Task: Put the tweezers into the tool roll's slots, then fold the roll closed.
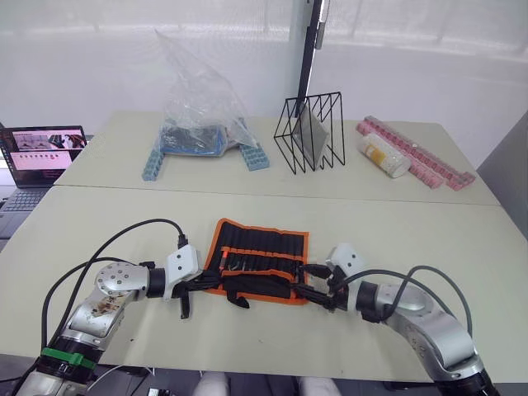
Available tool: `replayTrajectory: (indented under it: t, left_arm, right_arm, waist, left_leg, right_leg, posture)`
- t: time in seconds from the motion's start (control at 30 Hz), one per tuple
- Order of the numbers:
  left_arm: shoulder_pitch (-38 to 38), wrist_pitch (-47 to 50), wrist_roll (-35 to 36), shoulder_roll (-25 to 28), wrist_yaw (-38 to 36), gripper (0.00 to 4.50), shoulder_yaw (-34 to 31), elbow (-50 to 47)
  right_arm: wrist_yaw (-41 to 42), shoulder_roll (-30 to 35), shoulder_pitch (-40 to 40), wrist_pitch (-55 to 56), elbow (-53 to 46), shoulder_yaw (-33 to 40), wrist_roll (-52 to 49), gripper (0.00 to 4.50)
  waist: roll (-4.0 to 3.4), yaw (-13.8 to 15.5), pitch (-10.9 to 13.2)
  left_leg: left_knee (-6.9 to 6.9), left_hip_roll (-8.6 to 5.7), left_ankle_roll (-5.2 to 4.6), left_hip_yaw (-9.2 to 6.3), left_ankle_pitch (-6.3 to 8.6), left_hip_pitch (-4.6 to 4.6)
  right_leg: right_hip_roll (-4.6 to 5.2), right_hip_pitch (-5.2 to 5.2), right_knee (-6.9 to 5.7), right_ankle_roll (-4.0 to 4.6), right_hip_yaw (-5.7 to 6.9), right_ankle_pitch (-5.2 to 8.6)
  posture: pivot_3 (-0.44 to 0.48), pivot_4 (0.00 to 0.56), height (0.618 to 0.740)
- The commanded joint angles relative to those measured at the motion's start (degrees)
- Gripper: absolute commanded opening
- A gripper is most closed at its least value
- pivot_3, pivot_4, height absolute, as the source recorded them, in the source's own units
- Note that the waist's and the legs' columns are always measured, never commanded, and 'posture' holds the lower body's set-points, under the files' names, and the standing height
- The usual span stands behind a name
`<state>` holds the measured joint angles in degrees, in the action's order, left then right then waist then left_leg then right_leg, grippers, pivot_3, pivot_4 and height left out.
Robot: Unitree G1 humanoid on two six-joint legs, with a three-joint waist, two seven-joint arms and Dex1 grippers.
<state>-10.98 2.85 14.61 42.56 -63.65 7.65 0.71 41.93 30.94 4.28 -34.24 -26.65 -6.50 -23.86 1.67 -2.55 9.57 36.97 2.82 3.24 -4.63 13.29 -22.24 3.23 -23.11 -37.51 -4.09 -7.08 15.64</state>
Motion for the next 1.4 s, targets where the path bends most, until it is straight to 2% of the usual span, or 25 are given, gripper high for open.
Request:
replayTrajectory:
  t: [0.03,0.13,0.2,0.4,0.73,0.93,1.1,1.2,1.4]
  left_arm:
    - [-0.5,-0.2,-0.5,0.7,0.0,0.00,-1.7,0.2]
    - [-0.6,-0.4,-0.7,0.8,-0.2,0.00,-1.5,0.2]
    - [-0.6,-0.3,-0.7,0.8,-0.3,0.00,-1.5,0.2]
    - [-0.8,-0.3,-0.8,0.9,-0.3,0.00,-1.6,0.2]
    - [-0.9,-0.9,-0.7,0.4,1.0,0.00,-2.9,-0.4]
    - [0.9,4.0,4.0,1.1,1.0,1.98,-7.2,-4.4]
    - [4.6,10.5,11.0,1.8,0.7,3.61,-12.9,-11.0]
    - [5.5,12.7,13.7,0.9,0.9,3.61,-14.1,-13.2]
    - [6.9,14.2,14.7,-3.6,3.6,1.75,-11.6,-15.8]
  right_arm:
    - [3.7,0.6,0.3,5.6,-4.5,1.3,-1.8,2.61]
    - [5.6,0.7,1.0,6.7,-4.7,-0.7,-1.7,2.61]
    - [6.5,-0.2,1.6,8.0,-3.3,-3.9,-0.3,2.07]
    - [5.5,-2.6,4.5,12.7,3.7,-11.4,7.7,0.10]
    - [2.2,-3.7,6.0,9.7,9.3,-12.9,12.4,0.04]
    - [3.5,-4.0,6.1,7.4,9.7,-13.7,11.9,0.00]
    - [3.7,-4.3,6.5,7.1,10.1,-13.8,12.1,0.00]
    - [4.0,-4.3,6.6,7.0,10.4,-13.8,12.3,0.00]
    - [4.3,-4.1,6.6,6.9,10.3,-14.1,12.6,0.00]
  waist:
    - [0.00,0.0,0.0]
    - [0.00,0.0,0.0]
    - [0.00,-0.1,0.0]
    - [0.00,0.0,0.0]
    - [0.00,0.0,0.0]
    - [0.00,-0.1,0.0]
    - [0.00,-0.2,0.0]
    - [0.00,-0.1,0.0]
    - [0.00,-0.1,0.0]
  left_leg:
    - [0.00,0.00,0.00,0.00,0.00,0.00]
    - [0.00,0.00,0.00,0.00,0.00,0.01]
    - [0.00,0.00,0.00,0.00,0.00,0.01]
    - [0.00,0.01,0.00,0.00,0.00,0.01]
    - [0.00,0.01,0.00,0.00,0.00,0.01]
    - [0.00,0.01,0.00,0.00,0.00,0.00]
    - [-0.01,0.03,0.00,0.00,0.00,0.01]
    - [-0.01,0.03,0.00,0.00,0.00,0.02]
    - [-0.01,0.03,0.00,0.00,0.00,0.02]
  right_leg:
    - [0.00,0.00,0.00,-0.03,0.00,0.01]
    - [0.00,0.01,0.00,-0.10,0.00,0.06]
    - [0.00,0.01,0.00,-0.10,0.00,0.06]
    - [-0.01,0.00,0.00,-0.09,0.00,0.06]
    - [-0.01,-0.03,-0.02,-0.02,0.00,0.03]
    - [-0.01,-0.03,-0.02,-0.02,0.00,0.03]
    - [-0.01,-0.03,-0.03,-0.03,0.00,0.04]
    - [-0.01,-0.02,-0.02,-0.04,0.01,0.05]
    - [-0.01,0.00,-0.01,-0.03,0.00,0.04]
  posture:
    - [0.000,0.150,0.718]
    - [0.000,0.150,0.718]
    - [0.000,0.150,0.718]
    - [0.000,0.150,0.718]
    - [0.000,0.150,0.718]
    - [0.000,0.150,0.718]
    - [0.000,0.150,0.718]
    - [0.000,0.150,0.718]
    - [0.000,0.150,0.718]
